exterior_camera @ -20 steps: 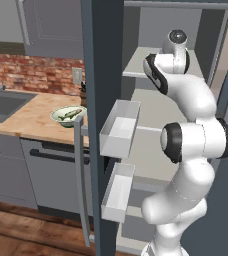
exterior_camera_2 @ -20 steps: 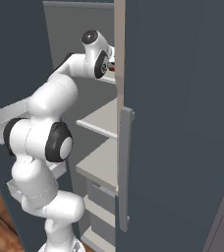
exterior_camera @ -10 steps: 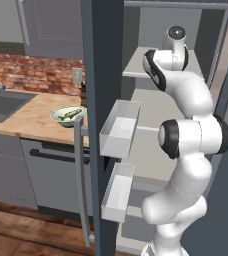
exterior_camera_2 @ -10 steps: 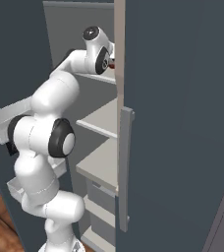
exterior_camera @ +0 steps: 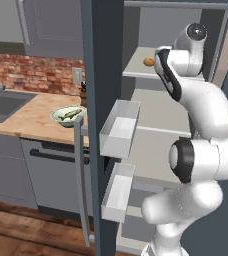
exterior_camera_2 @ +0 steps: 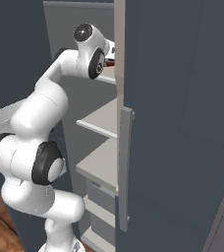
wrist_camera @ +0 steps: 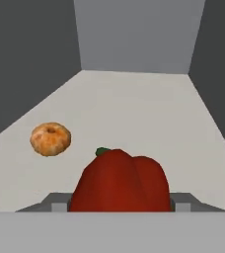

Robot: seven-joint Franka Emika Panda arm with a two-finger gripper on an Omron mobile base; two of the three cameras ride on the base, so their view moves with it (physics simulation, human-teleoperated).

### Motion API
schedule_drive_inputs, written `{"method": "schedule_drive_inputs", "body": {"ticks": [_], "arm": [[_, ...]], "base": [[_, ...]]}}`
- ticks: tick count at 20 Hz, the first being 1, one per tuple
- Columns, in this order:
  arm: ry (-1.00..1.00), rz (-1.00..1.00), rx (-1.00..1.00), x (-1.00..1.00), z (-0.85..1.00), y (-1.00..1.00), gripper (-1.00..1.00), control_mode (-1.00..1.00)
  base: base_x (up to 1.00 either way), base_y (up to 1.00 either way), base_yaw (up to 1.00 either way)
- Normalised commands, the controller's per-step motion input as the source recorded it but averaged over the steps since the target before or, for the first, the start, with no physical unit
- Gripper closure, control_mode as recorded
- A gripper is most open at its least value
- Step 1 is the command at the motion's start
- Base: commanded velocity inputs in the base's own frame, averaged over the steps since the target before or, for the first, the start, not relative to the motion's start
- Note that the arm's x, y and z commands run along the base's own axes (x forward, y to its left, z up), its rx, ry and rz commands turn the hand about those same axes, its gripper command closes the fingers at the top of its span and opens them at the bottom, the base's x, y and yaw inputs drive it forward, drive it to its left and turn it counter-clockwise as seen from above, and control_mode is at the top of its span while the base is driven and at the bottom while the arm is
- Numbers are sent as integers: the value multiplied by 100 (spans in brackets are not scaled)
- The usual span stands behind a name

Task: Take the bell pepper, fish, and tangerine from the freezer and place them in the bowl on the counter.

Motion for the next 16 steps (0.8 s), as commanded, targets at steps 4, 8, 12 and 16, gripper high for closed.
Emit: {"method": "schedule_drive_inputs", "body": {"ticks": [4,8,12,16], "arm": [[-37,0,0,-100,51,-3,100,-100],[-7,-1,4,-100,55,0,100,-100],[27,0,1,-100,8,0,100,-100],[43,0,0,-100,0,0,100,-100]], "base": [[0,0,0],[0,0,0],[0,0,0],[0,0,0]]}}
